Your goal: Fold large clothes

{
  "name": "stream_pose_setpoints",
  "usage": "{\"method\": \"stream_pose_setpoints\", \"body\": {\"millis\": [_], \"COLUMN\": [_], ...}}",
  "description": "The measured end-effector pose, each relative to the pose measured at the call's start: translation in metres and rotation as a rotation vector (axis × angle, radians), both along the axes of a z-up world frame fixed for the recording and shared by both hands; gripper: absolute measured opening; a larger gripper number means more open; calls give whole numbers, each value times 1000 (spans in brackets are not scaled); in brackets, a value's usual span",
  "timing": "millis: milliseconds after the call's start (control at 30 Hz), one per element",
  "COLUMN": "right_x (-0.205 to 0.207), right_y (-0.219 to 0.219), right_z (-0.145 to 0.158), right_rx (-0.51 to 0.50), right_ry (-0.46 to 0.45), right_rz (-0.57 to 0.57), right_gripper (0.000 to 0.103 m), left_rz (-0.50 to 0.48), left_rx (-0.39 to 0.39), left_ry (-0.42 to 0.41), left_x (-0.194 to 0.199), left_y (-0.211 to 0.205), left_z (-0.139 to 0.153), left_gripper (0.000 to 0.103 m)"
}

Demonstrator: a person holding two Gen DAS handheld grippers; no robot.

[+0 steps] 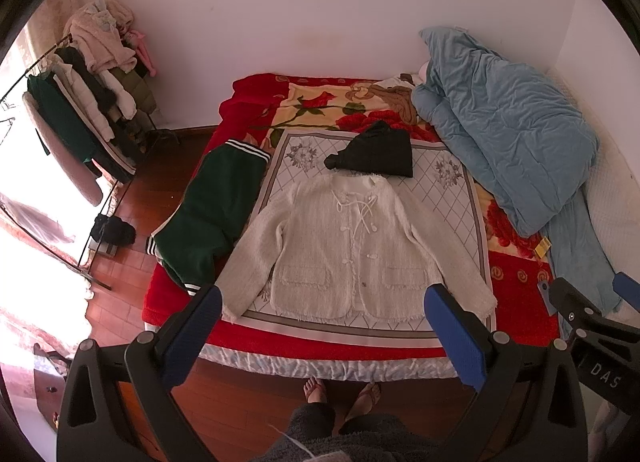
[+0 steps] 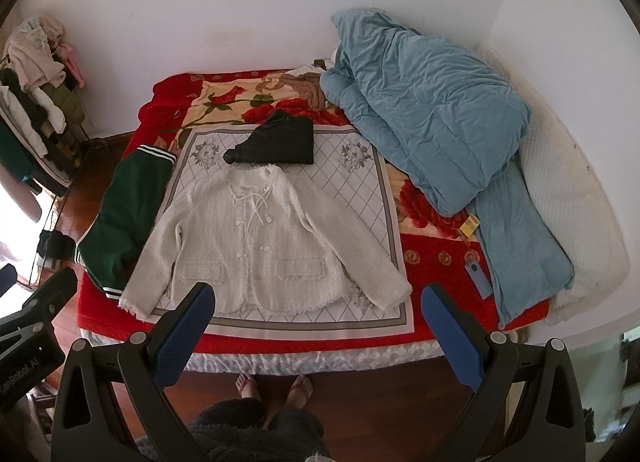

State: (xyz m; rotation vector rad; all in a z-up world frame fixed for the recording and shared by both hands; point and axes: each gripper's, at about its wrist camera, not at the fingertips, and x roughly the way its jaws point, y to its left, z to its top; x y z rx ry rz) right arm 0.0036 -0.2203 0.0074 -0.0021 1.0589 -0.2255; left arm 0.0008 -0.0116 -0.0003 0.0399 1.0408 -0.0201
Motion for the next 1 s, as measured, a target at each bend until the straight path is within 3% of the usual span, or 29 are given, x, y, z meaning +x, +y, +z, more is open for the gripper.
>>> {"method": "stream_pose_setpoints", "body": {"millis": [300,500,600,767,933,1000], "right_x": [-6,20,36,57,66,67], "right_y": [4,-17,-45,-102,-171,-212], "right_z": [-11,-45,-87,-182,-279,-331], "right_rx": [30,142,188,297,386,440], "right_ry": [19,29,66,137,183,205], "right_rz": [-22,-105,-211,-409,-576,-655], "right_gripper": [103,103,101,67,67,69], "left_rz": [-6,18,25,-7,-15,-16], "left_rx": [-3,64,81,125,190,210], "left_ry": [8,-63,-54,9,94,128], "left_x": [6,59,86,117,156,167], "left_y": [-22,-11,-8,-21,-55,-71], "left_z": [-2,-16,-51,-124,-206,-236], "left_gripper": [103,103,103,103,103,103]}}
